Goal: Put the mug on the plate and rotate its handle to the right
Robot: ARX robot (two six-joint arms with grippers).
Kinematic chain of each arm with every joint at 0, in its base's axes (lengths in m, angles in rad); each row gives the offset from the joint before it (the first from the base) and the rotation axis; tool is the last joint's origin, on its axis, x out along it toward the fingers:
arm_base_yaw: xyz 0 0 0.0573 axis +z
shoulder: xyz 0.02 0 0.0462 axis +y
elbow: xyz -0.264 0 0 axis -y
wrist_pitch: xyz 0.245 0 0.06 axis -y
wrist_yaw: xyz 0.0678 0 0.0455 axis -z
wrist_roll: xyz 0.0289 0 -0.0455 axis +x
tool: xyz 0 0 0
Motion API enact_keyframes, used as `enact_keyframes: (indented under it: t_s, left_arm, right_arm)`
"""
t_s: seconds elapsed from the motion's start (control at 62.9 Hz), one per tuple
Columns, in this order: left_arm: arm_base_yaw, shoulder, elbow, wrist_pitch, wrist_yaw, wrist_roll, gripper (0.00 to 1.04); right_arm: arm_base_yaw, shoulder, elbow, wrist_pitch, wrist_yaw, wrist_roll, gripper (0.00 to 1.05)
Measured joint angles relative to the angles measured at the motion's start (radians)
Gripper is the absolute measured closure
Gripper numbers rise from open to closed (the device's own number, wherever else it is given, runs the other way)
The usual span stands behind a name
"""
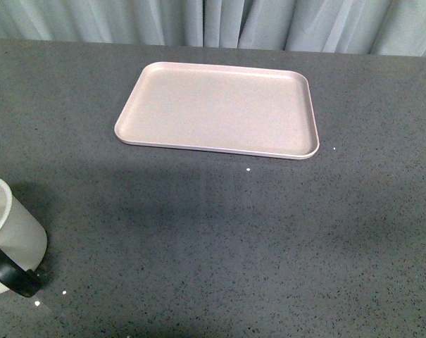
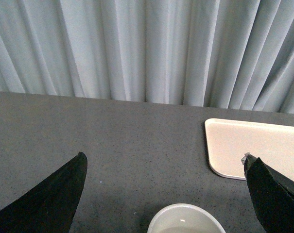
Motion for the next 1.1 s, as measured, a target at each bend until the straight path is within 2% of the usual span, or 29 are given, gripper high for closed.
enact_keyframes:
  t_s: [0.461,0.493,0.524,0.588,0.81,1.096]
  left_arm:
    - [0.000,0.002,0.001,-0.002,0.003,-0.001,0.09]
    - [0.015,0.036,0.029,-0.078,0.051,-0.039,0.09]
    - [0.042,0.129,0.100,-0.235,0.124,-0.095,0.09]
    - [0.084,0.369,0.220,-0.405,0.164,-0.164,0.09]
    - [0.087,0.783,0.316,-0.260,0.138,-0.150,0.09]
    - [0.058,1.051,0.359,-0.133,0.119,-0.124,0.09]
  right_arm:
    - [0.000,0.000,0.000,0.000,0.000,0.000,0.09]
    - [0.000,0.000,0.000,0.000,0.000,0.000,0.09]
    - [0.000,0.000,0.000,0.000,0.000,0.000,0.09]
    - [0.000,0.000,0.000,0.000,-0.001,0.000,0.09]
    - [0.000,0.000,0.000,0.000,0.000,0.000,0.09]
    - [0.000,0.000,0.000,0.000,-0.001,0.000,0.09]
